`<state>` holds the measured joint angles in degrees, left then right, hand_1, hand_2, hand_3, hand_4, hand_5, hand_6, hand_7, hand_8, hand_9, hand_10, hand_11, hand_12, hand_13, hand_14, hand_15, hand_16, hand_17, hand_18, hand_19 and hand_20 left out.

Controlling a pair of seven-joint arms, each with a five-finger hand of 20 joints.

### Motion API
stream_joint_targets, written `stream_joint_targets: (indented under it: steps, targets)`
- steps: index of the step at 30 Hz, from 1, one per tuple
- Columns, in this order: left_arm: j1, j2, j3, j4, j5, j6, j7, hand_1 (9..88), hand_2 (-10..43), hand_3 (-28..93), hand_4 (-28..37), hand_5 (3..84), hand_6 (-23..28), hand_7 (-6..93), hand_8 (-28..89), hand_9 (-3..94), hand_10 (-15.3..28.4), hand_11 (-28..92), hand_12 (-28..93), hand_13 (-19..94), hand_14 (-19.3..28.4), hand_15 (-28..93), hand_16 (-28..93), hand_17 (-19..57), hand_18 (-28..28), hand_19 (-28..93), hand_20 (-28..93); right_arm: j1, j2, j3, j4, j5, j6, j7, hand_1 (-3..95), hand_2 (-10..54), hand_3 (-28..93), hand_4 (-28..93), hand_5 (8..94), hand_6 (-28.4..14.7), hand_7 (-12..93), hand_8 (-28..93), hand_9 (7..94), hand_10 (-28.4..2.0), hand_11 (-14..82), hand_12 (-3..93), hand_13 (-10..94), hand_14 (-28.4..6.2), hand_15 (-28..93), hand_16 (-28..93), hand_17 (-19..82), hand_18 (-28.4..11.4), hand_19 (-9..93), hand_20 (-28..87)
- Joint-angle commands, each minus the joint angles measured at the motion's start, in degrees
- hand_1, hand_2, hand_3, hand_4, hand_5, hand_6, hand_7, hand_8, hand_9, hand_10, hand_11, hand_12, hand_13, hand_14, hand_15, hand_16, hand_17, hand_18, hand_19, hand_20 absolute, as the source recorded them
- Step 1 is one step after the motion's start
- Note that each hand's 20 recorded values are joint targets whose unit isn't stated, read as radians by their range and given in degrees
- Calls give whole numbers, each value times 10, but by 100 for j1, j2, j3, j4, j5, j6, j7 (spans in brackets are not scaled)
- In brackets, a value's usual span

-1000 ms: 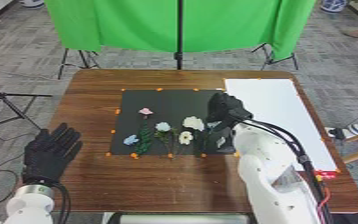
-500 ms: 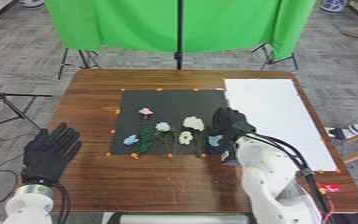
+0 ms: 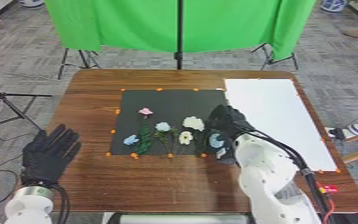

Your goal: Arrange flowers

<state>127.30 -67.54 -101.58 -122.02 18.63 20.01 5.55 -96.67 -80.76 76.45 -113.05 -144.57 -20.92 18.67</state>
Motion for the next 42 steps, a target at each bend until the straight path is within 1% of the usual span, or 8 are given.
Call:
stream_joint_targets:
  steps: [1,9,15,26,31,35,39,42]
  targets:
    - [-36,32,-88,76,129,-280,139,267,128,744,-283,443,97,82,-83,378,139,158,106,269,123,278,-83,-8,110,251,129,42,-93,915,-216,1315,36,-134,324,78,738,-228,523,-63,151,-105,550,-201,172,185,499,-168,532,206,241,-219,699,273]
    - [-235,115,-318,207,462,-611,160,260,124,745,-283,423,90,60,-79,326,126,121,89,228,106,212,-94,5,83,193,114,-255,-616,2540,-107,5215,540,-586,269,79,773,-248,437,-49,165,-116,414,-170,98,155,328,-173,268,161,154,-190,435,171]
    - [-456,134,-665,682,547,-1532,-238,242,107,733,-283,378,99,5,-73,267,118,66,78,176,92,147,-94,1,74,155,104,-37,-640,3559,118,6950,-460,-348,198,83,749,-244,381,-23,117,-102,349,-136,28,128,275,-147,77,211,137,-172,257,177]
    - [-506,59,-693,614,208,-1483,36,213,99,721,-283,294,73,-25,-63,240,113,24,80,152,87,84,-80,-5,69,126,102,-529,-816,3899,-165,8182,45,-351,62,78,719,-265,307,-38,59,-84,293,-137,8,103,233,-123,19,197,127,-162,157,157]
    - [-367,-43,-729,305,443,-992,208,224,113,721,-283,180,46,41,-91,211,111,17,85,364,157,244,-70,17,85,178,111,-509,-827,3791,-239,7882,361,-190,92,55,745,-268,307,-113,22,-83,315,-166,14,100,281,-118,46,182,182,-134,304,231]
    - [-376,-32,-705,213,21,-512,323,247,116,724,-283,147,47,64,-105,291,128,73,78,510,185,392,-82,29,120,264,115,-636,-856,3765,-384,7888,622,-449,186,-2,761,-258,267,-138,21,-85,309,-185,38,99,390,-141,283,200,223,-159,635,363]
    - [-291,21,-751,208,25,-330,552,268,141,705,-277,557,103,191,-101,636,173,362,169,547,177,450,-62,39,138,281,131,-715,-788,3633,-501,7877,944,-612,240,18,767,-261,537,-31,189,-131,518,-133,94,132,426,-118,259,192,202,-156,516,309]
    - [-317,45,-766,246,52,-555,626,270,140,726,-281,614,105,348,-140,559,174,332,156,399,158,399,-59,18,123,276,144,-755,-789,3714,-532,8113,790,-713,240,38,778,-260,713,-2,387,-149,555,-111,89,124,371,-105,119,196,193,-143,219,196]
